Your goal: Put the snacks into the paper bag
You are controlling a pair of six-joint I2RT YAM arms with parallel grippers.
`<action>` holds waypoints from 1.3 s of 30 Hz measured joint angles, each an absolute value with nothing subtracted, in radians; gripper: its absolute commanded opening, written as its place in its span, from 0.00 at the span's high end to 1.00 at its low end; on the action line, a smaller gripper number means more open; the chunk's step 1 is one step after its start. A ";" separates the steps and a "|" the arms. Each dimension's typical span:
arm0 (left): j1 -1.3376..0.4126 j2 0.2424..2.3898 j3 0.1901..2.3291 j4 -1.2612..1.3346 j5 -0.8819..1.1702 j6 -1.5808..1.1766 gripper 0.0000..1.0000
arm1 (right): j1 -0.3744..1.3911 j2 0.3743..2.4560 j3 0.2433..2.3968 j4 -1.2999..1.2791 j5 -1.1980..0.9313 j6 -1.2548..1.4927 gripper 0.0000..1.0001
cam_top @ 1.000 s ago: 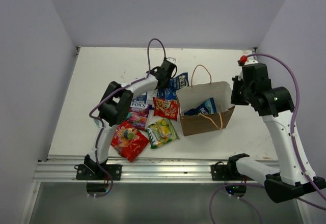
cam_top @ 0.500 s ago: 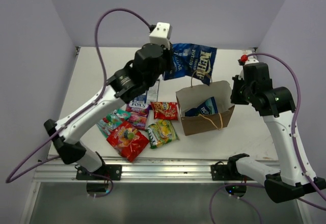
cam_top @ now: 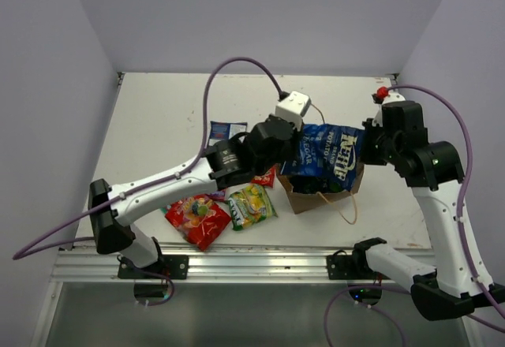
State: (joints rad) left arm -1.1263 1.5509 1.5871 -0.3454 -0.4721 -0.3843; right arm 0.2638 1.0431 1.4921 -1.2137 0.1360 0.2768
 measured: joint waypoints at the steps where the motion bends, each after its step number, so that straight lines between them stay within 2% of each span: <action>1: -1.133 1.571 1.571 -0.349 -0.469 -0.387 1.00 | 0.264 1.036 1.492 -1.215 0.136 0.277 1.00; 5: -1.148 1.618 1.562 -0.348 -0.465 -0.400 1.00 | 0.264 1.013 1.492 -1.231 0.135 0.278 1.00; 7: -1.162 1.622 1.567 -0.346 -0.471 -0.400 0.97 | 0.264 1.009 1.492 -1.238 0.135 0.280 1.00; 8: -1.174 1.626 1.575 -0.347 -0.481 -0.400 0.92 | 0.264 1.007 1.492 -1.242 0.135 0.280 1.00; 12: -1.223 1.639 1.611 -0.369 -0.553 -0.386 0.88 | 0.264 1.001 1.492 -1.249 0.135 0.280 1.00; 18: -1.245 1.742 1.768 -0.510 -0.667 -0.374 0.99 | 0.264 0.987 1.490 -1.250 0.134 0.280 1.00; 24: -1.245 1.834 1.761 -0.655 -0.743 -0.402 0.99 | 0.264 0.987 1.490 -1.249 0.130 0.280 1.00; 27: -1.247 1.831 1.753 -0.680 -0.769 -0.398 0.85 | 0.264 0.985 1.486 -1.248 0.114 0.280 1.00; 28: -1.246 1.827 1.753 -0.677 -0.770 -0.395 0.68 | 0.264 0.984 1.481 -1.248 0.111 0.281 1.00; 30: -1.247 1.811 1.751 -0.670 -0.766 -0.368 0.48 | 0.264 0.982 1.472 -1.248 0.109 0.280 1.00; 31: -1.249 1.797 1.745 -0.653 -0.762 -0.356 0.32 | 0.264 0.981 1.467 -1.249 0.109 0.280 1.00; 34: -1.261 1.737 1.748 -0.609 -0.757 -0.327 0.23 | 0.264 0.980 1.455 -1.248 0.109 0.280 1.00; 39: -1.285 1.598 1.789 -0.473 -0.794 -0.290 0.18 | 0.264 0.979 1.436 -1.246 0.109 0.280 1.00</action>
State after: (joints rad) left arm -1.2846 1.5982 1.7885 -0.4728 -0.7940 -0.2897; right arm 0.2638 0.9794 1.4357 -1.2465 0.1089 0.2802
